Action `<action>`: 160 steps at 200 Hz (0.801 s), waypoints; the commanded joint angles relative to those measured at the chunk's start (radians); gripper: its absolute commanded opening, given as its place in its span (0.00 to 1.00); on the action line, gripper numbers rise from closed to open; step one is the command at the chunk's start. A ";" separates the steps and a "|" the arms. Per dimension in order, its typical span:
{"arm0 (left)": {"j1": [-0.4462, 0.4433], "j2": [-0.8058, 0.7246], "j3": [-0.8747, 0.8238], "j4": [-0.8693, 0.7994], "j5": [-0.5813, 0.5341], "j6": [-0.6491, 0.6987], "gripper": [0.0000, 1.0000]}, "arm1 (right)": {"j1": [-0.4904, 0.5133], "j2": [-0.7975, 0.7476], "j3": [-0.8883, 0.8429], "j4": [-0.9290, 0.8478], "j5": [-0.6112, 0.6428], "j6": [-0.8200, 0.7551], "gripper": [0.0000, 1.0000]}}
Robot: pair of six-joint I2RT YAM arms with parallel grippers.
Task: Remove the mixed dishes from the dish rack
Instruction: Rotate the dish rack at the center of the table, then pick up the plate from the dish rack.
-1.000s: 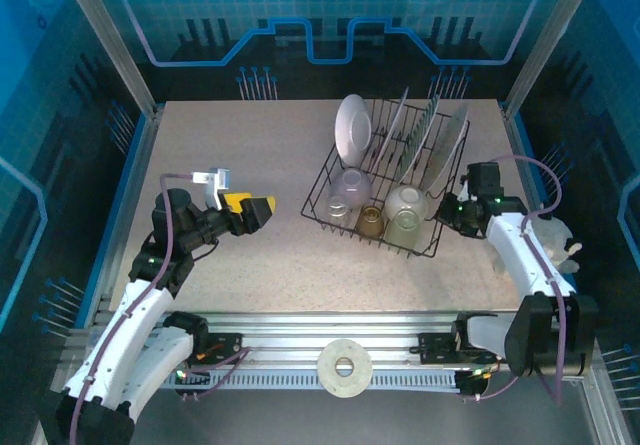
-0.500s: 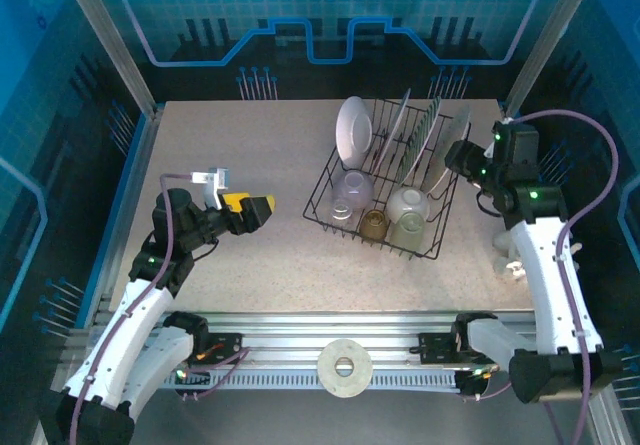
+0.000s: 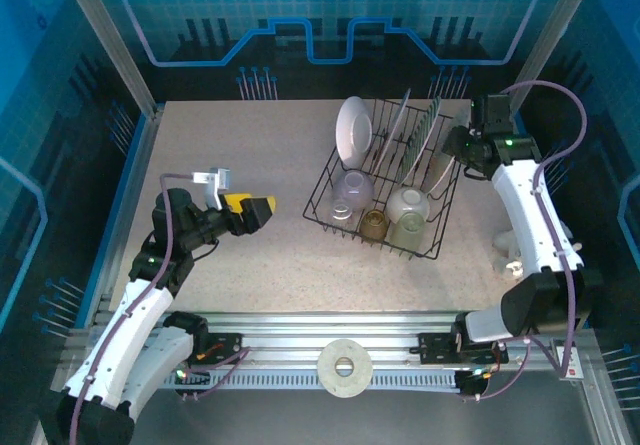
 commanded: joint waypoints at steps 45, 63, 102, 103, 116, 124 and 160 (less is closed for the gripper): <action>-0.007 0.012 -0.013 0.206 0.252 -0.122 0.99 | 0.011 0.098 0.066 -0.004 0.038 0.020 0.38; -0.007 0.016 -0.016 0.219 0.255 -0.130 0.99 | 0.011 0.115 0.070 0.000 0.043 0.024 0.33; -0.007 0.019 -0.014 0.212 0.251 -0.122 0.99 | 0.011 0.131 0.072 0.003 0.055 0.030 0.20; -0.007 0.019 -0.014 0.212 0.251 -0.121 0.99 | 0.012 0.131 0.071 0.003 0.055 0.030 0.20; -0.007 0.019 -0.013 0.209 0.249 -0.117 0.99 | 0.012 0.138 0.072 0.004 0.060 0.031 0.17; -0.007 0.017 -0.013 0.205 0.247 -0.115 0.99 | 0.012 0.141 0.072 0.004 0.061 0.031 0.14; -0.007 0.011 -0.009 0.181 0.235 -0.096 0.99 | 0.012 0.158 0.088 -0.008 0.066 0.043 0.05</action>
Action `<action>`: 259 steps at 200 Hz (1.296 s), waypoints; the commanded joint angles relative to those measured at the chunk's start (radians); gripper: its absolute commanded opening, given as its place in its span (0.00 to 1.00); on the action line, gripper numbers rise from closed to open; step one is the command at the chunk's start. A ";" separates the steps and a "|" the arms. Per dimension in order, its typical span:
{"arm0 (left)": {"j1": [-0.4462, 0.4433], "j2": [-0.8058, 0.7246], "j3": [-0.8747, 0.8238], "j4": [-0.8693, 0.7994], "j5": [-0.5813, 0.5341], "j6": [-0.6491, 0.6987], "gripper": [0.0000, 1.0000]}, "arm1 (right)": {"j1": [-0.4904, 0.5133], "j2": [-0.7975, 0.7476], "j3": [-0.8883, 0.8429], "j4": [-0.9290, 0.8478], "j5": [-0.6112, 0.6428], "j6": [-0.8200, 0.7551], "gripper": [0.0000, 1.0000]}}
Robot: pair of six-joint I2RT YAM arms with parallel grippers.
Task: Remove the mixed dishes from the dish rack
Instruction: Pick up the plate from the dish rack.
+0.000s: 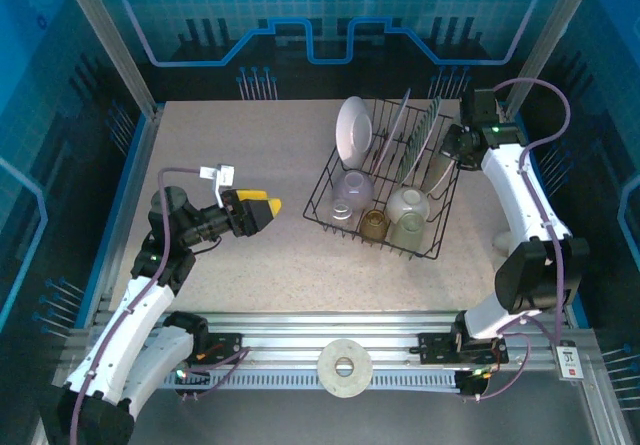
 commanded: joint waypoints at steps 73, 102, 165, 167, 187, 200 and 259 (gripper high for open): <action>-0.008 -0.013 0.000 -0.023 -0.009 0.037 0.99 | 0.047 -0.007 0.074 -0.047 0.153 0.038 0.00; -0.010 -0.013 0.003 -0.035 -0.024 0.045 0.99 | 0.062 -0.043 0.074 -0.051 0.222 0.040 0.00; -0.013 -0.015 0.006 -0.052 -0.040 0.056 0.99 | 0.079 -0.083 0.099 -0.069 0.290 0.024 0.00; -0.014 -0.015 0.006 -0.052 -0.040 0.055 0.99 | 0.080 -0.084 0.099 -0.069 0.292 0.024 0.00; -0.014 -0.016 0.007 -0.058 -0.047 0.056 0.99 | 0.080 -0.102 0.096 -0.070 0.307 0.022 0.00; -0.014 -0.016 0.007 -0.060 -0.050 0.056 0.99 | 0.080 -0.114 0.097 -0.069 0.313 0.020 0.00; -0.016 -0.016 0.009 -0.069 -0.063 0.062 0.99 | 0.078 -0.162 0.102 -0.077 0.331 0.008 0.00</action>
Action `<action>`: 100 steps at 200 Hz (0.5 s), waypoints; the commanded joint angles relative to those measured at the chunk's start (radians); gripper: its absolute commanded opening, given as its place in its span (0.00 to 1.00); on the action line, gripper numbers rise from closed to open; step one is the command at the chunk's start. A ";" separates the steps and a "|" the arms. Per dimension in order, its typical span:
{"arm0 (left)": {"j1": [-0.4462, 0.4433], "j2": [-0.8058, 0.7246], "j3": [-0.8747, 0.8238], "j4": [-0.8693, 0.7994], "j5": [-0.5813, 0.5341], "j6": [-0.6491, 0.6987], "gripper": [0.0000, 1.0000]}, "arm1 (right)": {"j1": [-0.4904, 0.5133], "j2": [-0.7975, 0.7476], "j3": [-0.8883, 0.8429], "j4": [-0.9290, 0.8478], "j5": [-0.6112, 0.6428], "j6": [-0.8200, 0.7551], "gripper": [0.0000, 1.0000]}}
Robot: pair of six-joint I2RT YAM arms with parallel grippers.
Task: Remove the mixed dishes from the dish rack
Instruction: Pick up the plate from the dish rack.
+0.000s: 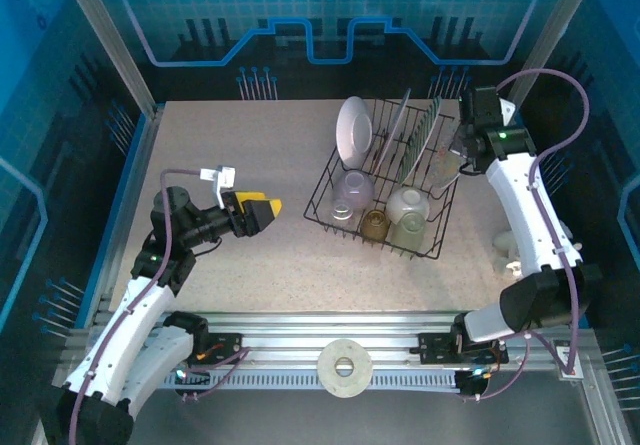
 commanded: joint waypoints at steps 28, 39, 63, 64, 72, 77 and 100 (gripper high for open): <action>-0.008 -0.014 0.009 -0.020 -0.020 0.034 0.99 | 0.002 -0.082 0.049 0.021 0.061 -0.008 0.00; -0.010 -0.013 0.009 -0.022 -0.023 0.033 0.99 | -0.003 -0.098 0.048 0.017 0.057 -0.010 0.00; -0.010 -0.012 0.016 -0.048 -0.045 0.050 0.99 | -0.011 -0.146 0.047 0.012 0.068 -0.016 0.00; -0.010 -0.011 0.017 -0.049 -0.046 0.052 0.99 | -0.011 -0.148 0.046 0.012 0.068 -0.016 0.00; -0.009 -0.013 0.021 -0.059 -0.059 0.059 0.99 | -0.013 -0.170 0.044 0.014 0.067 -0.015 0.00; -0.010 -0.013 0.022 -0.063 -0.065 0.061 0.99 | -0.013 -0.182 0.043 0.016 0.064 -0.013 0.00; -0.010 -0.010 0.023 -0.068 -0.078 0.060 0.99 | -0.013 -0.234 0.051 0.019 0.053 -0.009 0.00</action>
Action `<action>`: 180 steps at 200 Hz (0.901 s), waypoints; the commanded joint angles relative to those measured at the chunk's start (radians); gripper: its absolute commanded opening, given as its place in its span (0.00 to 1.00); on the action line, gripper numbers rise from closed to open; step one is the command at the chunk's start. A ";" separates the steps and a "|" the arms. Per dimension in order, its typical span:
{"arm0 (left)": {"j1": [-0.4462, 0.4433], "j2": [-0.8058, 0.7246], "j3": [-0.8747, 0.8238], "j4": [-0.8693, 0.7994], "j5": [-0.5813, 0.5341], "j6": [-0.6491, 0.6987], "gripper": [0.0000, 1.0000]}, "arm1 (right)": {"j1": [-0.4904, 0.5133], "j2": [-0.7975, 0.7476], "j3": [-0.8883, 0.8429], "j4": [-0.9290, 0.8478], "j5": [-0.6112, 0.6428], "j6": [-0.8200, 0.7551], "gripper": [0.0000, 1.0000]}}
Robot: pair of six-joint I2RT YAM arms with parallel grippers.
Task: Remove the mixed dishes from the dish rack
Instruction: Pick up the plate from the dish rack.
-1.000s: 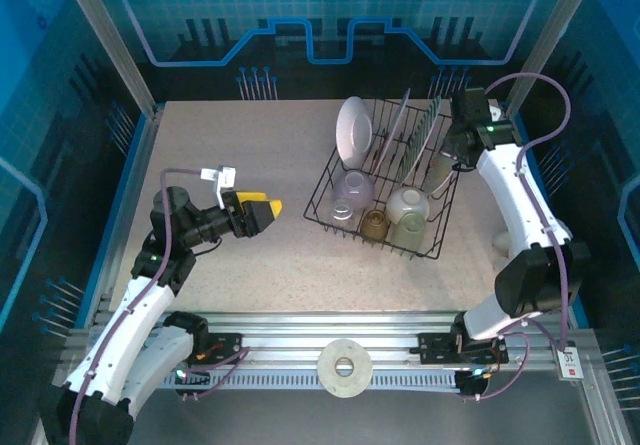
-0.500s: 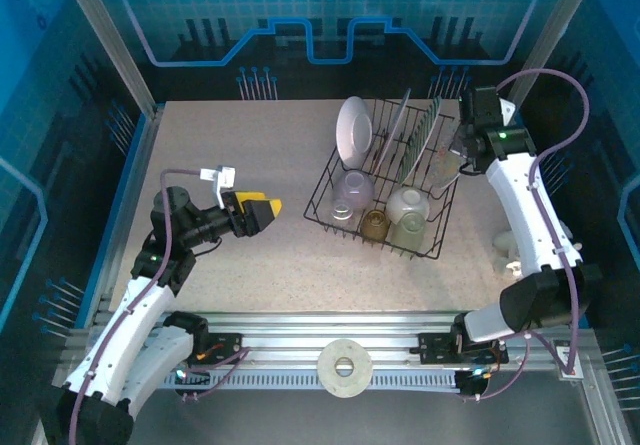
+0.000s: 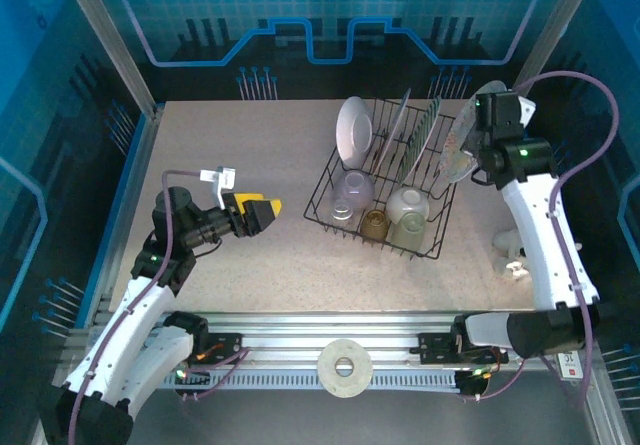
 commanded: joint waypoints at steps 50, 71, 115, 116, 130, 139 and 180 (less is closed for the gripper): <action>-0.004 0.001 0.033 -0.051 -0.068 0.036 0.99 | -0.027 -0.149 0.100 0.028 -0.016 0.015 0.00; -0.004 0.022 0.045 -0.077 -0.069 0.040 0.99 | -0.032 -0.182 0.110 0.061 -0.073 0.028 0.00; -0.004 0.060 0.089 -0.136 -0.095 0.017 0.99 | -0.042 -0.213 0.152 0.102 -0.269 0.087 0.00; -0.004 0.061 0.090 -0.135 -0.097 0.014 0.99 | -0.042 -0.214 0.152 0.103 -0.273 0.089 0.00; -0.004 0.074 0.095 -0.143 -0.109 -0.030 0.99 | -0.044 -0.220 0.154 0.120 -0.344 0.117 0.00; -0.004 0.091 0.101 -0.151 -0.100 -0.047 0.99 | -0.043 -0.220 0.154 0.128 -0.391 0.137 0.00; -0.003 0.124 0.138 -0.163 -0.075 -0.090 0.99 | -0.046 -0.221 0.101 0.209 -0.624 0.229 0.00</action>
